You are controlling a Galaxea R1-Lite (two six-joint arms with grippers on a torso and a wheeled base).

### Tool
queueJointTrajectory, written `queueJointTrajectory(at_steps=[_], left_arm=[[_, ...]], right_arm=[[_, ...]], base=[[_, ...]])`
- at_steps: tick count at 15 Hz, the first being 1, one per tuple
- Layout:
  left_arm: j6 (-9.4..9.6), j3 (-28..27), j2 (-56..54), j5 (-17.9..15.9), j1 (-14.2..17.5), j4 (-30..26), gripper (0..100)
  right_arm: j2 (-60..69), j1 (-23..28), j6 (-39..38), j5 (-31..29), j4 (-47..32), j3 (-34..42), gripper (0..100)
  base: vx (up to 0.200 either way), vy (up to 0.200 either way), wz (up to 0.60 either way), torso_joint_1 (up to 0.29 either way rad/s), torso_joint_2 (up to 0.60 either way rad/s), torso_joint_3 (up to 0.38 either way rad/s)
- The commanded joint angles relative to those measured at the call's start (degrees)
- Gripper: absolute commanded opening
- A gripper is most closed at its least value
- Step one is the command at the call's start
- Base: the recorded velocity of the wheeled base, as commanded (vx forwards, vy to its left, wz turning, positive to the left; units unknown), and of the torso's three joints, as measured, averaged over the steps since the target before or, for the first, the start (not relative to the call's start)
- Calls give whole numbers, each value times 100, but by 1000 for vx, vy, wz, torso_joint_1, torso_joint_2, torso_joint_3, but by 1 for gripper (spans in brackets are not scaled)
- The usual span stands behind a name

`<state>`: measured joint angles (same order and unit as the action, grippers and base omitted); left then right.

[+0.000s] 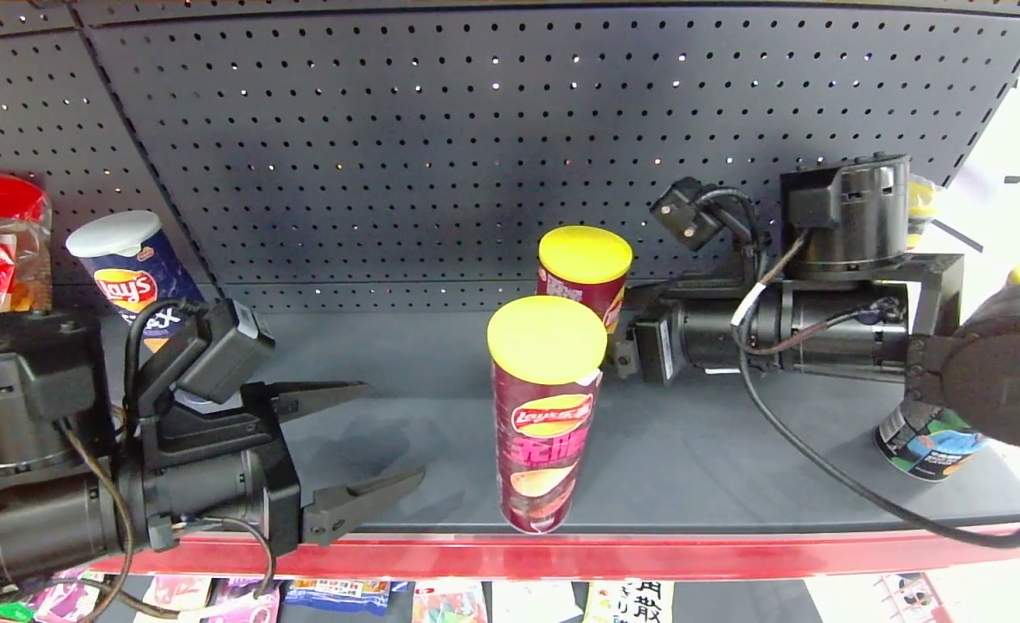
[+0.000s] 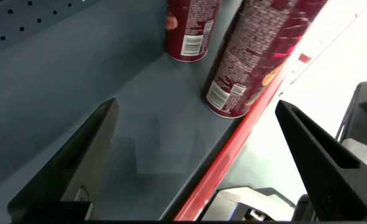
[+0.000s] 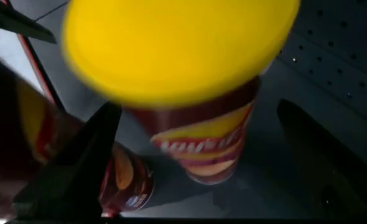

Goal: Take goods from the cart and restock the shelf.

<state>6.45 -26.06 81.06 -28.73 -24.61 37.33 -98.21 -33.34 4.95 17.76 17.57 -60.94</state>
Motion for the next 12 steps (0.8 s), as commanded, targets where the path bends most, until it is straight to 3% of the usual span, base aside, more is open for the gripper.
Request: queueJointTrajectory(at_steps=[1, 7, 12], left_arm=[[14, -109, 218, -1, -8, 11, 100], [49, -250, 631, 131, -26, 3, 100], [375, -206, 1026, 140, -88, 11, 100]], right_arm=[[557, 56, -20, -115, 1, 434, 100], [1506, 232, -20, -396, 1, 1453, 100], [2702, 170, 6, -387, -8, 2359, 100]], base=[[0, 0, 0, 0, 0, 0], [0, 0, 0, 0, 0, 0], [0, 0, 0, 0, 0, 0]])
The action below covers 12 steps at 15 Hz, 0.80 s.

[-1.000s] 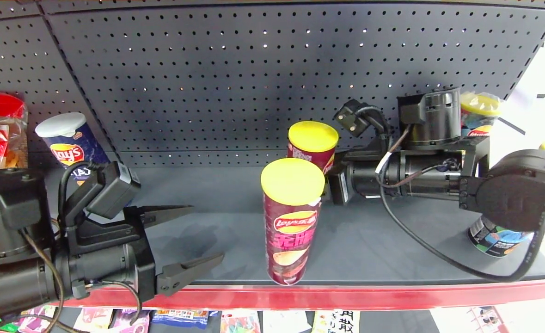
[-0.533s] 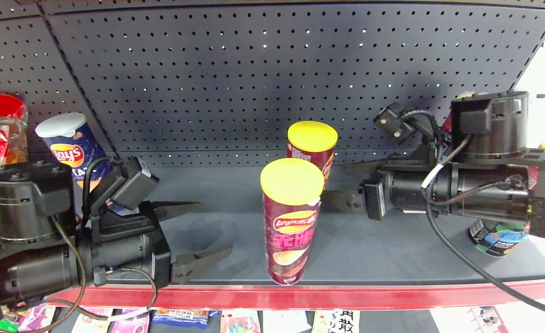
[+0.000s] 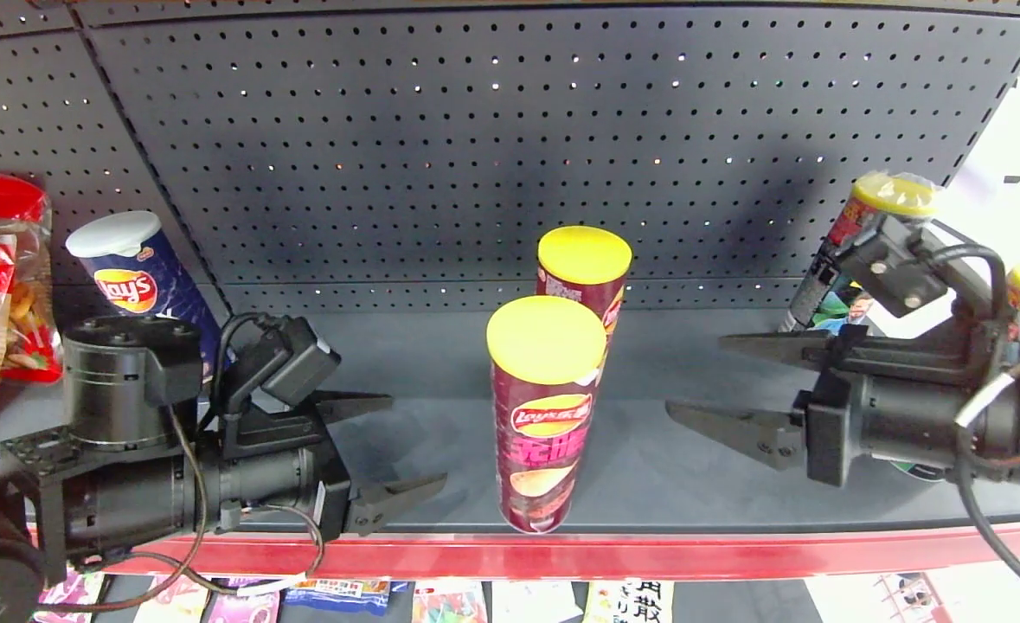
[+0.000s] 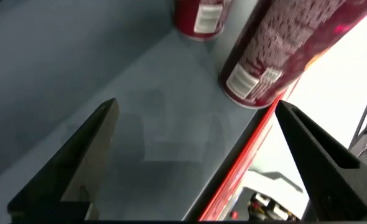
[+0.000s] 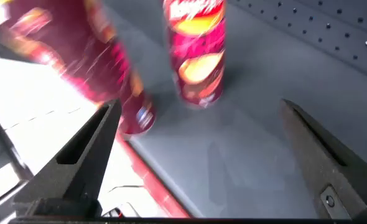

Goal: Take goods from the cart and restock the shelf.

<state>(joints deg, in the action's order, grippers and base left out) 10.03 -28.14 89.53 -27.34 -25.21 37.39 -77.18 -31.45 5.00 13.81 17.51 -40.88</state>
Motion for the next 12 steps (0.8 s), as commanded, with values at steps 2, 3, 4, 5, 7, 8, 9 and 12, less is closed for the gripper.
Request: queueJointTrajectory(at_steps=[2, 3, 4, 5, 7, 8, 9, 12], left_arm=[[78, 1, 320, 1, -54, 5, 100], [95, -8, 364, 10, -72, 14, 100], [95, -34, 460, 115, -124, 14, 100], [95, -52, 531, 124, -142, 23, 100], [95, -113, 627, 133, -212, 23, 100], [95, -157, 671, 142, -221, 23, 100], [95, -254, 750, 159, -274, 23, 100], [95, -386, 900, 159, -318, 23, 100]], right_arm=[[1038, -10, -8, 7, -2, 651, 100], [1205, -10, -25, 7, -2, 748, 100], [1486, 7, -25, -1, -28, 897, 100], [1592, 43, -25, -1, -37, 923, 100], [1653, 139, -34, -19, -37, 871, 100], [1653, 210, -34, -19, -37, 862, 100], [1653, 333, -34, -19, -28, 853, 100], [1724, 447, -43, -10, -28, 862, 100]], base=[[0, 0, 0, 0, 0, 0], [0, 0, 0, 0, 0, 0], [0, 0, 0, 0, 0, 0], [0, 0, 0, 0, 0, 0], [0, 0, 0, 0, 0, 0], [0, 0, 0, 0, 0, 0], [0, 0, 0, 0, 0, 0], [0, 0, 0, 0, 0, 0]])
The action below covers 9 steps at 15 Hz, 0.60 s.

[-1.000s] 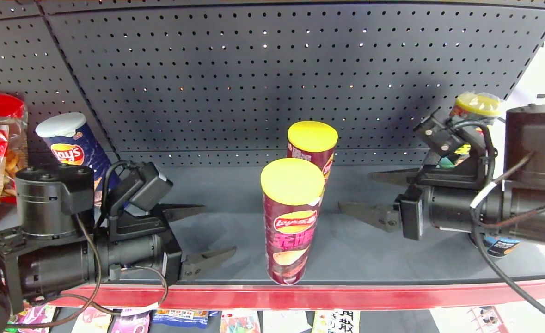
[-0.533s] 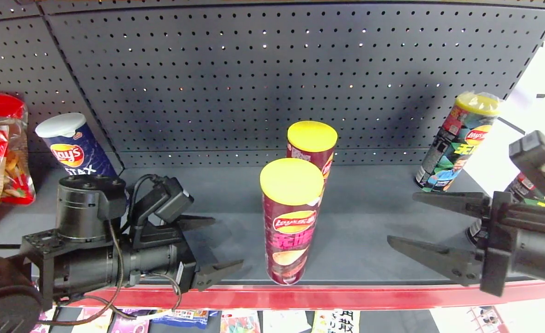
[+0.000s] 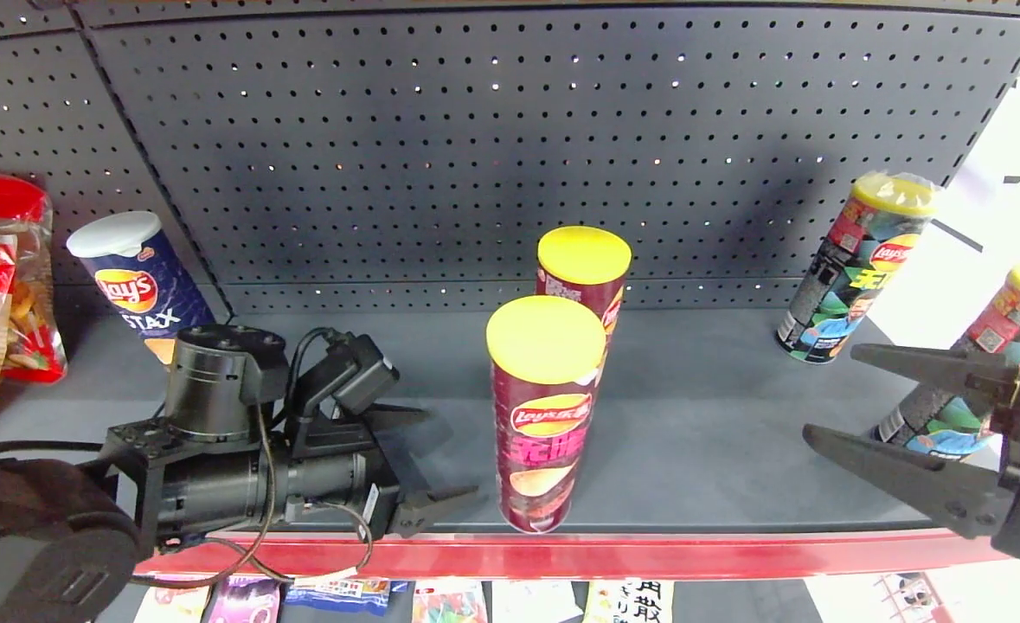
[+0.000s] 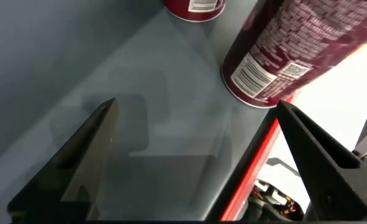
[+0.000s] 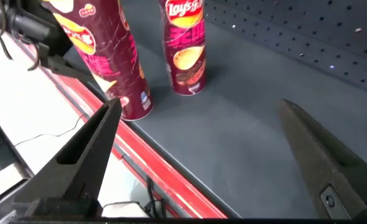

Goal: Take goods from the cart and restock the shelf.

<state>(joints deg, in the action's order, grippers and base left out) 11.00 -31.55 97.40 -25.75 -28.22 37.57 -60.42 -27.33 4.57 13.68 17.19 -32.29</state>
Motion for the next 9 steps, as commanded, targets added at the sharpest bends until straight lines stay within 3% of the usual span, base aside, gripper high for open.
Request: queueJointTrajectory(at_steps=[1, 9], left_arm=[[-1, -106, 156, 8, -78, 5, 100], [-1, -378, 411, 52, -184, 13, 100]], right_arm=[[74, 35, -18, -5, 4, -5, 100], [83, 44, -53, -14, 4, -23, 100]], base=[[0, 0, 0, 0, 0, 0], [0, 0, 0, 0, 0, 0]])
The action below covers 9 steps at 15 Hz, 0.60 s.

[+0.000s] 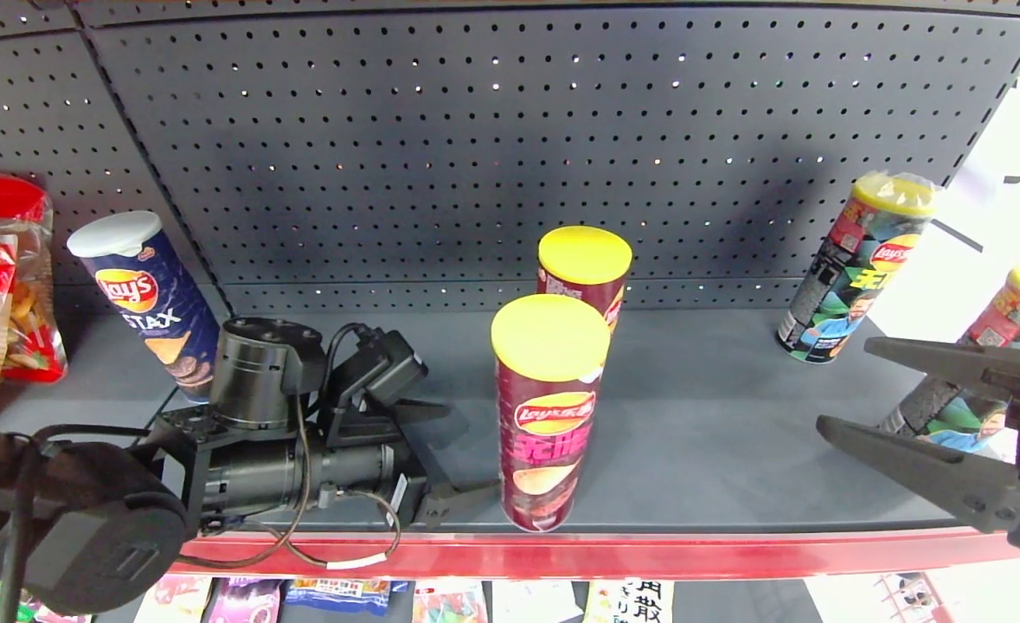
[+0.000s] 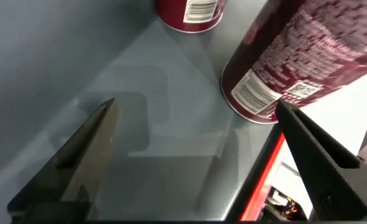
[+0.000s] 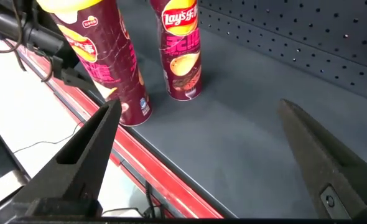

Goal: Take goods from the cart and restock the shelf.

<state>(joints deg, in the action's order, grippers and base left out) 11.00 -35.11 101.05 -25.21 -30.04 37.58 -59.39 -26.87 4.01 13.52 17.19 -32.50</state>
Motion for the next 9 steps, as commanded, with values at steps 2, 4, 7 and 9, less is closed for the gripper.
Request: queueJointTrajectory(at_steps=[2, 4, 7, 9], left_arm=[[-1, -49, 55, -1, -55, 3, 100], [-10, -57, 55, -1, -55, 3, 100], [-10, -145, 143, -1, -55, 12, 100], [-10, -251, 205, -1, -81, 3, 100]], right_arm=[[-20, -3, 3, 2, 4, -2, 100], [-20, -3, 3, 2, 4, -11, 100], [-37, -3, 3, 2, -5, -46, 100], [-37, -3, 3, 2, -5, -55, 100]], base=[[0, 0, 0, 0, 0, 0], [0, 0, 0, 0, 0, 0], [0, 0, 0, 0, 0, 0], [0, 0, 0, 0, 0, 0]])
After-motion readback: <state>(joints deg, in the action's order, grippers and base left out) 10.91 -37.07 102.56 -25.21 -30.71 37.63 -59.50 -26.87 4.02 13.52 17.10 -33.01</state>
